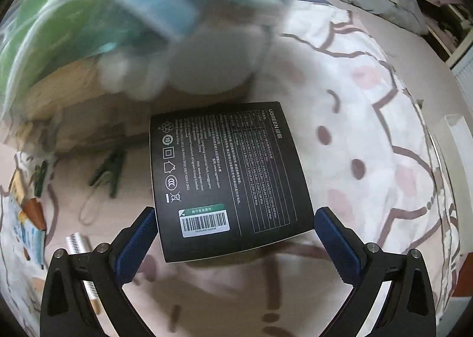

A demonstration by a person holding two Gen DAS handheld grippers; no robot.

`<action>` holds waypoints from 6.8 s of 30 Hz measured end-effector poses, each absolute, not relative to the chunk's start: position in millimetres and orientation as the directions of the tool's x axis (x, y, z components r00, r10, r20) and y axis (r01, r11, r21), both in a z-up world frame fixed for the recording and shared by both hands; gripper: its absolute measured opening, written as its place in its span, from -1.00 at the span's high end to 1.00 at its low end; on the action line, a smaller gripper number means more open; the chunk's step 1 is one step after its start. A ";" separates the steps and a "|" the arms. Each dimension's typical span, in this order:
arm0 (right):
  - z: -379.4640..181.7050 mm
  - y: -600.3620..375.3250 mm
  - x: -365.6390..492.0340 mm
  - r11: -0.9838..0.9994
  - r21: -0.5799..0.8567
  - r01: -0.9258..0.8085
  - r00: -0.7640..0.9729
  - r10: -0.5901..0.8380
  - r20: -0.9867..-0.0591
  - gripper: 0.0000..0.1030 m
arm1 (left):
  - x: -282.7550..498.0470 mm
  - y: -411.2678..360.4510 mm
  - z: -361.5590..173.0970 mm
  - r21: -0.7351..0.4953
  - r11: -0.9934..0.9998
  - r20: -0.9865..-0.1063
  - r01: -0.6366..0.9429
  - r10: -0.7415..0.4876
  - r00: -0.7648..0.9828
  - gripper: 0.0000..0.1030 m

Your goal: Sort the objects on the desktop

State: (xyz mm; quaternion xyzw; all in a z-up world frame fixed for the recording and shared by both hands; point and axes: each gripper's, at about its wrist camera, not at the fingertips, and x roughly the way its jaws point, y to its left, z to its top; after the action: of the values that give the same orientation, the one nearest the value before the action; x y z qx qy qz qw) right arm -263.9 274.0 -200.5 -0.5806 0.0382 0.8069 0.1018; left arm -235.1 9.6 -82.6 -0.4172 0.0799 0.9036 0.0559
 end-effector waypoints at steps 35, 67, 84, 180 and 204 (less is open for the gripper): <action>-205.7 394.6 -250.5 -0.784 0.433 -0.444 -0.447 -0.224 -0.866 -0.26 | -241.0 132.2 -137.7 -0.037 -0.931 -0.857 -0.363 0.216 -0.467 -0.17; -232.5 360.4 -294.4 -0.720 0.536 -0.442 -0.446 -0.342 -0.827 0.41 | -240.6 121.0 -155.3 -0.122 -0.904 -0.866 -0.411 0.298 -0.400 -0.16; -223.2 326.7 -265.9 -0.852 0.396 -0.342 -0.291 -0.305 -0.907 0.41 | -211.1 145.1 -169.4 -0.119 -0.873 -0.900 -0.473 0.296 -0.320 -0.16; -149.0 373.7 -221.4 -0.899 0.403 -0.174 -0.372 -0.318 -0.872 0.41 | -197.4 201.1 -157.2 -0.400 -0.814 -0.829 -0.420 0.517 -0.213 -0.16; -161.6 367.2 -208.3 -0.926 0.357 -0.122 -0.347 -0.297 -0.890 0.00 | -198.6 205.1 -156.4 -0.353 -0.825 -0.843 -0.441 0.485 -0.234 -0.22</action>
State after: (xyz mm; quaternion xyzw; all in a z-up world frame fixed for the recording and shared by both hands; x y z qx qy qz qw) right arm -208.3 367.2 -161.6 -0.5688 0.1842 0.7997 -0.0548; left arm -198.6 205.1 -156.4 -0.5442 -0.0201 0.7851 0.2951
